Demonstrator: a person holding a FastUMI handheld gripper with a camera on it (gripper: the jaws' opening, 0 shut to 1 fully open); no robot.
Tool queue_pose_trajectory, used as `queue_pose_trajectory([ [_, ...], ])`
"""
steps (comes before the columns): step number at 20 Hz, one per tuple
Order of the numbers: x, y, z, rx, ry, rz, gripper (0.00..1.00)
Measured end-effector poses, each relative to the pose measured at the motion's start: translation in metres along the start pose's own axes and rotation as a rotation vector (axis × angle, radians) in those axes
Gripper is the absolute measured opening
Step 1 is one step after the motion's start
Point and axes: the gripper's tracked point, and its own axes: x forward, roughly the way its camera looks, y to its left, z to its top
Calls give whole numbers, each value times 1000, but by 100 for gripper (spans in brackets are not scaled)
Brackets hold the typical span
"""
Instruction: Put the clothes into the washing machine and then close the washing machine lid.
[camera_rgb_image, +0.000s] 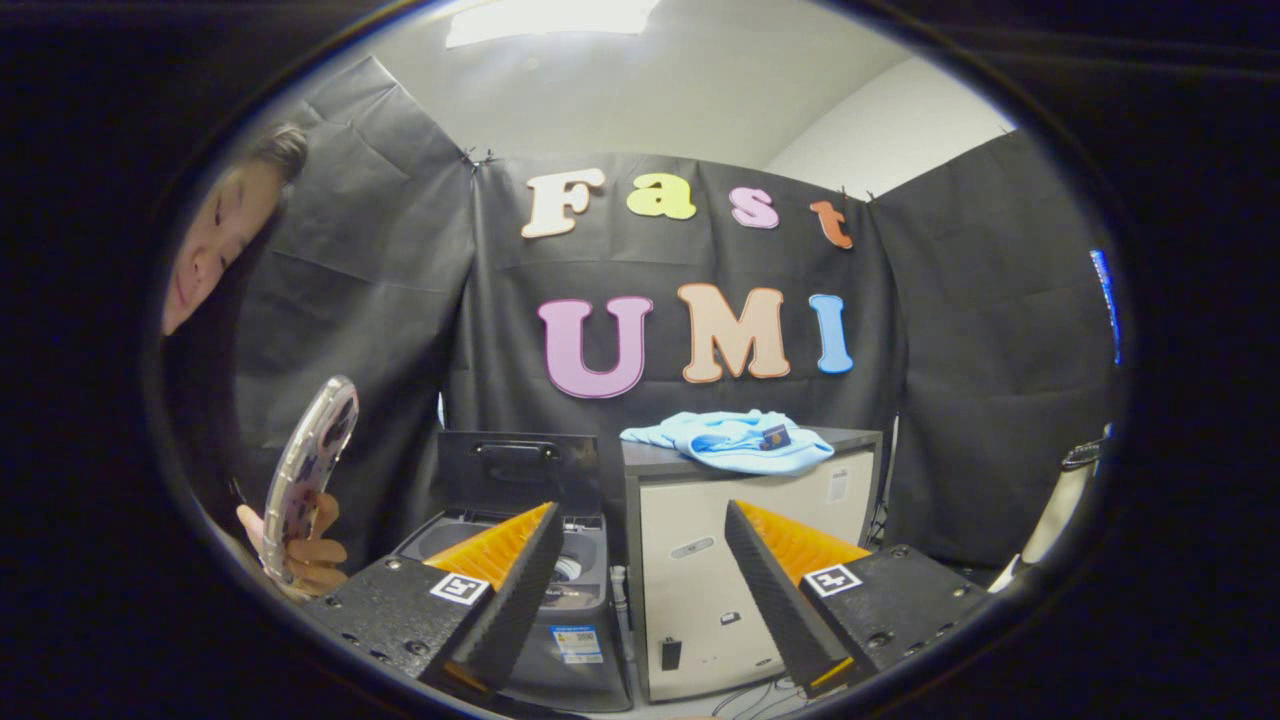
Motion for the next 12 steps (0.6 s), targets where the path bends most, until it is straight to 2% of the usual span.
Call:
queue_pose_trajectory([
  [12, 5, -1, -12, 5, 18, 15, 98],
])
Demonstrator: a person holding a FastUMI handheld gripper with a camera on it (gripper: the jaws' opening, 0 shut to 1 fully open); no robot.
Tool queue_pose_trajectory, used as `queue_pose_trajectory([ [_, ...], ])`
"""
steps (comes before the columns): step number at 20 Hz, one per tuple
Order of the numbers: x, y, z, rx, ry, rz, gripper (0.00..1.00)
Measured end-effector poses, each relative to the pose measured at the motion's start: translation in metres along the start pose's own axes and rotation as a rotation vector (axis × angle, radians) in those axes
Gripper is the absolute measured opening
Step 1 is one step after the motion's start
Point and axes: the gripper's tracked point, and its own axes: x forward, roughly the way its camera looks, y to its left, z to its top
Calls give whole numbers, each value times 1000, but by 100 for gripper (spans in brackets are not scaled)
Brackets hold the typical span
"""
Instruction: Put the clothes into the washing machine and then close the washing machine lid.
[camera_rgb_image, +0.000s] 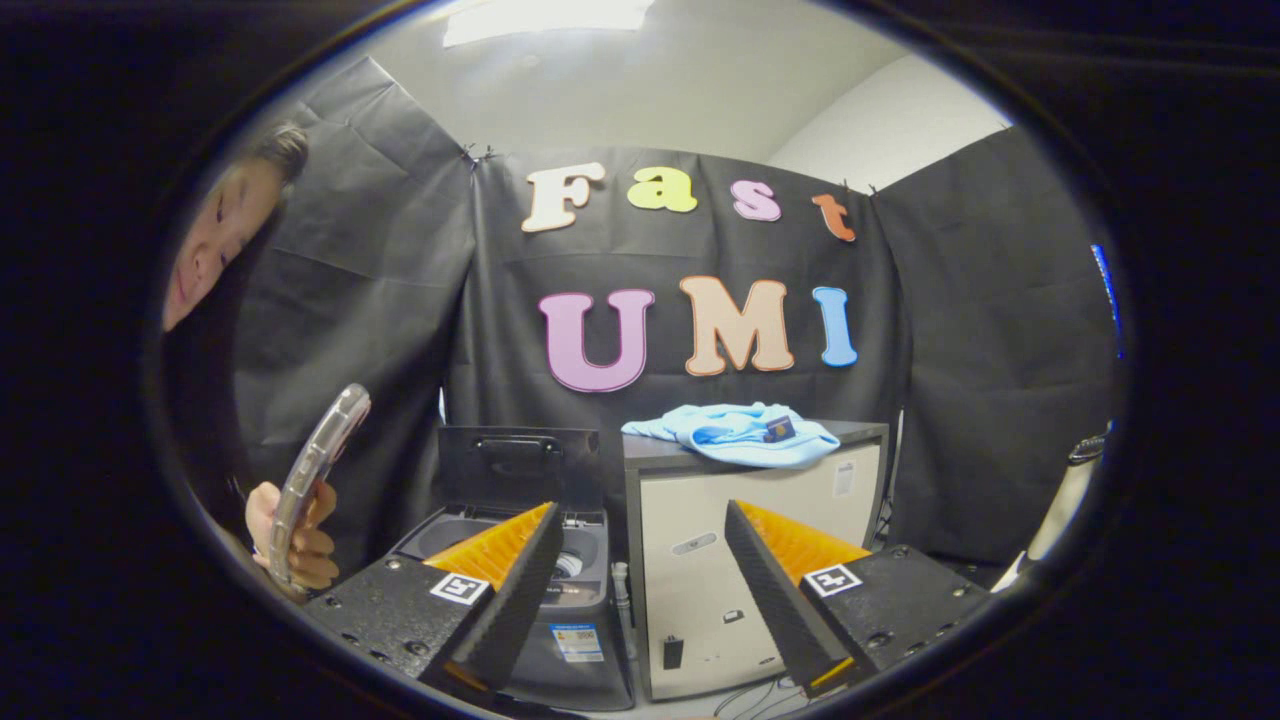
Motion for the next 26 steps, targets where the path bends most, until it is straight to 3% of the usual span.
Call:
queue_pose_trajectory([
  [26, 17, -8, -3, 83, -24, 6, 97],
])
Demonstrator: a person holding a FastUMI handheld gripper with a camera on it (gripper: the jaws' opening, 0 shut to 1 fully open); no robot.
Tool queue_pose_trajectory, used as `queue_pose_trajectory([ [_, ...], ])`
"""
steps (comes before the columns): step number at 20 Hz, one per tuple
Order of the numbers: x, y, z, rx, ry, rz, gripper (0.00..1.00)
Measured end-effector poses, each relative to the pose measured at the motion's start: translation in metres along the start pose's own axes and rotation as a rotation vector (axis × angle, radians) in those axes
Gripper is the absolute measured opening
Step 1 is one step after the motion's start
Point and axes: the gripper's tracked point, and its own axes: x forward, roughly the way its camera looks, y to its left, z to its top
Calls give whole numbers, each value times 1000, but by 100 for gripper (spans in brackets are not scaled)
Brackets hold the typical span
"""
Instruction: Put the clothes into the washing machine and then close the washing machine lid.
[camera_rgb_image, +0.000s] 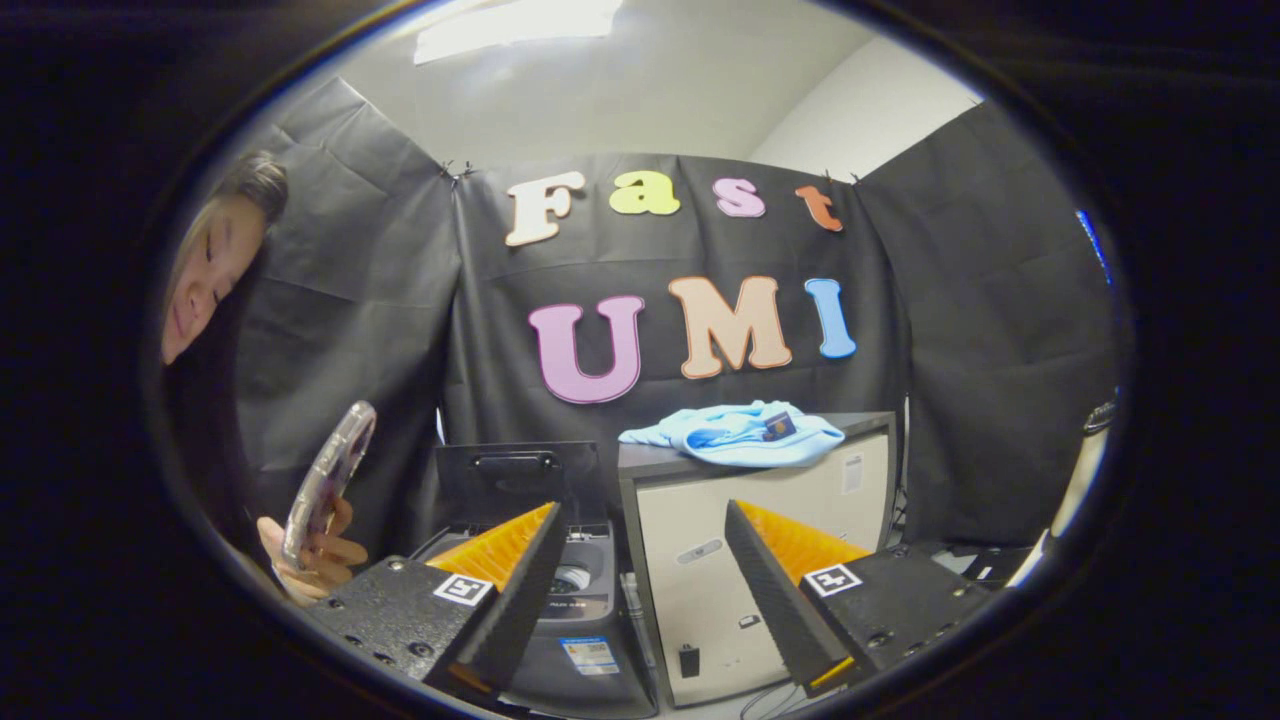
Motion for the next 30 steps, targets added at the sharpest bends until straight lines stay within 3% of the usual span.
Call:
queue_pose_trajectory([
  [9, 35, -7, 36, 1, -42, 26, 97],
  [16, 138, -31, 62, -92, 89, -26, 97],
  [20, 208, -67, 65, -93, 188, -122, 98],
  [25, 269, -112, 18, -44, 364, -252, 99],
  [30, 295, -126, -15, -18, 449, -291, 97],
])
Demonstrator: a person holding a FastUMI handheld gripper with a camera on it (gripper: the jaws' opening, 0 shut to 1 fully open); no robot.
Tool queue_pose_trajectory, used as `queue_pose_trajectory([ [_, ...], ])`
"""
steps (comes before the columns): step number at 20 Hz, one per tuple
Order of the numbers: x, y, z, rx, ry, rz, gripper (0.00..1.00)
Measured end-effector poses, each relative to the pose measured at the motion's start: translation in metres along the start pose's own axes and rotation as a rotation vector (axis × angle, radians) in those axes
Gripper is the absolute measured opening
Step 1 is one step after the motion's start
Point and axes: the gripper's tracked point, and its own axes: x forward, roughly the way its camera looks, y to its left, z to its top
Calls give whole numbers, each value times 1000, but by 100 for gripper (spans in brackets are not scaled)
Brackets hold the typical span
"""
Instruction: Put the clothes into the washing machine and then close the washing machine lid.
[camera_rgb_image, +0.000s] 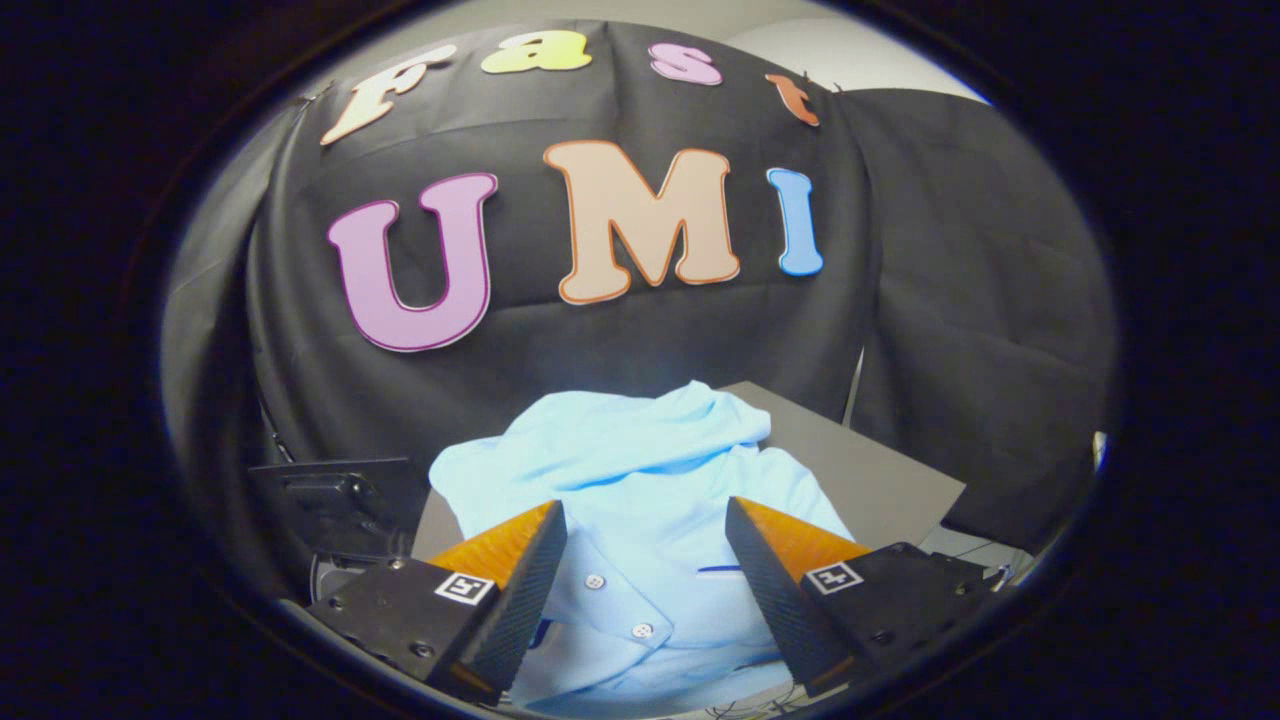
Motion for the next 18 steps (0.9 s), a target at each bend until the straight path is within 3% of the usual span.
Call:
queue_pose_trajectory([
  [8, 19, -1, -15, 32, 77, 19, 96],
  [9, 20, 4, -18, 38, 76, 31, 92],
  [10, 20, 9, -16, 47, 69, 45, 87],
  [16, 14, 43, -25, 201, 77, 135, 15],
  [18, 7, 62, -27, 203, 81, 175, 11],
])
